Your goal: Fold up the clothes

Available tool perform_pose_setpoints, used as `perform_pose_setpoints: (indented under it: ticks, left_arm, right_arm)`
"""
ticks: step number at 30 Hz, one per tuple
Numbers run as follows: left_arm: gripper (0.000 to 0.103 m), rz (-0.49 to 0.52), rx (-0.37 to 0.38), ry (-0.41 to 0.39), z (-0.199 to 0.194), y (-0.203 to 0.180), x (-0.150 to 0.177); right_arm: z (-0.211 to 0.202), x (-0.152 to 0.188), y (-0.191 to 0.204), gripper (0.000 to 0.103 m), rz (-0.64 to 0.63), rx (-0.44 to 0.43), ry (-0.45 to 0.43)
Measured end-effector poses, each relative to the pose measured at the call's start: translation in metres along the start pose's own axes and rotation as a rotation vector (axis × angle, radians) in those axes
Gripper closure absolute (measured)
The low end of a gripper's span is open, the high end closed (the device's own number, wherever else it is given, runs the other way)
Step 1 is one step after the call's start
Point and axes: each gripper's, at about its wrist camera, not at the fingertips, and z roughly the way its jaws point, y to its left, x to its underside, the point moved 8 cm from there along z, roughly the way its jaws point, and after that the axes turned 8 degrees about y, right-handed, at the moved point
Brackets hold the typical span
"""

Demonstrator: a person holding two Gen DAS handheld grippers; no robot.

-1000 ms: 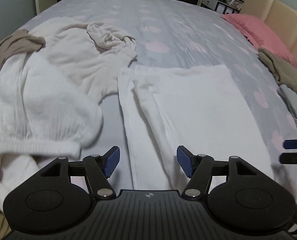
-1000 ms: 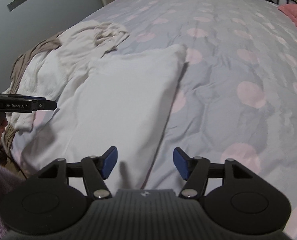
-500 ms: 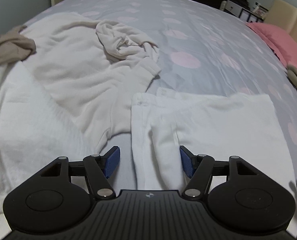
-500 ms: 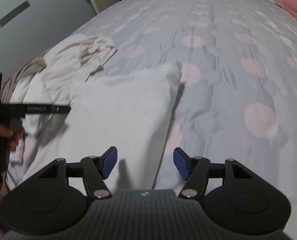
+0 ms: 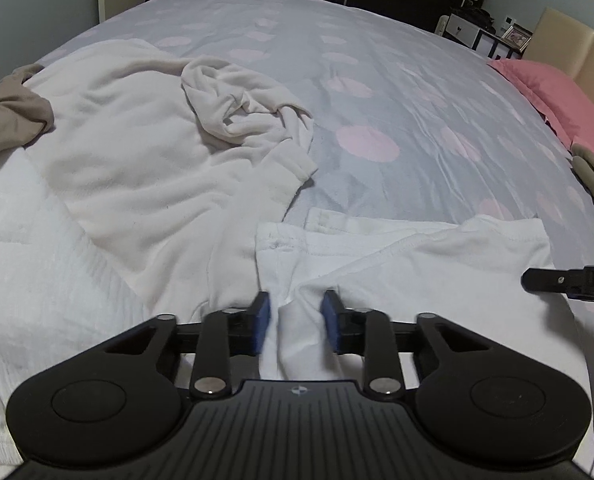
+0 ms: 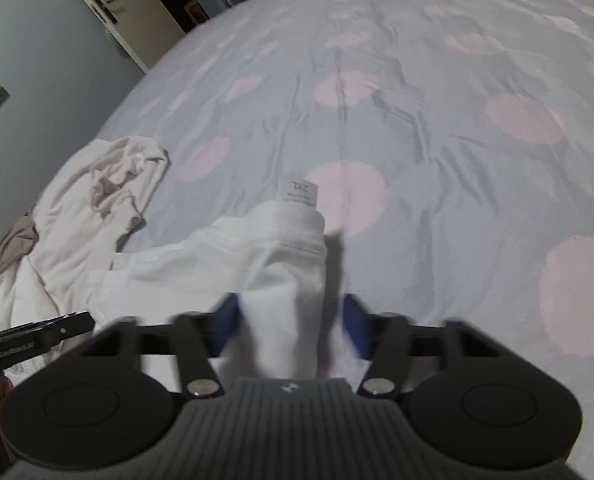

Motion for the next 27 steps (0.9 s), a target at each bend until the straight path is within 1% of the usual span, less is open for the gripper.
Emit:
perform_pose_setpoints:
  ticks: [1,2,3,5,7,9,11,13,15,18,19,21,24,25,27]
  left_arm:
    - [0.093,0.011,-0.007,-0.005,0.0,-0.001,-0.001]
    - [0.096,0.029,-0.011,-0.013,-0.001,-0.003,-0.002]
    - [0.097,0.037,-0.011,-0.028,-0.003,-0.005,-0.004]
    - [0.098,0.053,-0.005,-0.063,-0.007,-0.011,-0.008]
    - [0.098,0.091,0.008,-0.119,-0.015,-0.021,-0.014]
    - [0.098,0.112,0.013,-0.143,-0.019,-0.03,-0.021]
    - [0.098,0.11,-0.006,-0.11,-0.01,-0.031,-0.022]
    - [0.098,0.099,-0.033,-0.057,0.004,-0.026,-0.017]
    - [0.098,0.1,-0.046,-0.031,0.011,-0.022,-0.012]
    - [0.092,0.093,-0.057,-0.038,0.006,-0.02,-0.012]
    - [0.089,0.084,-0.06,-0.044,0.003,-0.019,-0.012]
    - [0.085,0.071,-0.067,-0.052,-0.005,-0.018,-0.012]
    - [0.083,0.081,-0.075,-0.058,-0.019,-0.022,-0.009]
    - [0.082,0.087,-0.068,-0.059,-0.025,-0.025,-0.007]
    - [0.082,0.114,-0.048,-0.058,-0.037,-0.034,0.001]
  right_arm:
    - [-0.002,0.001,0.004,0.084,-0.019,-0.014,-0.003]
    - [-0.005,0.001,0.007,0.09,-0.038,-0.004,-0.013]
    - [-0.008,0.001,0.01,0.094,-0.057,0.009,-0.024]
    - [-0.014,0.0,0.008,0.095,-0.031,0.008,-0.045]
    - [-0.019,-0.001,0.003,0.095,0.01,0.004,-0.063]
    - [-0.018,-0.003,-0.004,0.095,0.04,0.016,-0.075]
    - [-0.018,-0.004,-0.008,0.095,0.053,0.027,-0.079]
    - [-0.014,-0.003,-0.011,0.094,0.055,0.03,-0.069]
    - [-0.013,-0.003,-0.013,0.092,0.055,0.034,-0.068]
    - [-0.018,-0.005,-0.02,0.081,0.071,0.061,-0.079]
    - [-0.021,-0.005,-0.023,0.075,0.078,0.073,-0.085]
    - [-0.029,-0.005,-0.028,0.073,0.092,0.08,-0.095]
    - [-0.045,-0.003,-0.029,0.071,0.083,0.103,-0.113]
    - [-0.051,-0.001,-0.029,0.071,0.07,0.11,-0.119]
    - [-0.064,0.004,-0.023,0.071,0.04,0.09,-0.123]
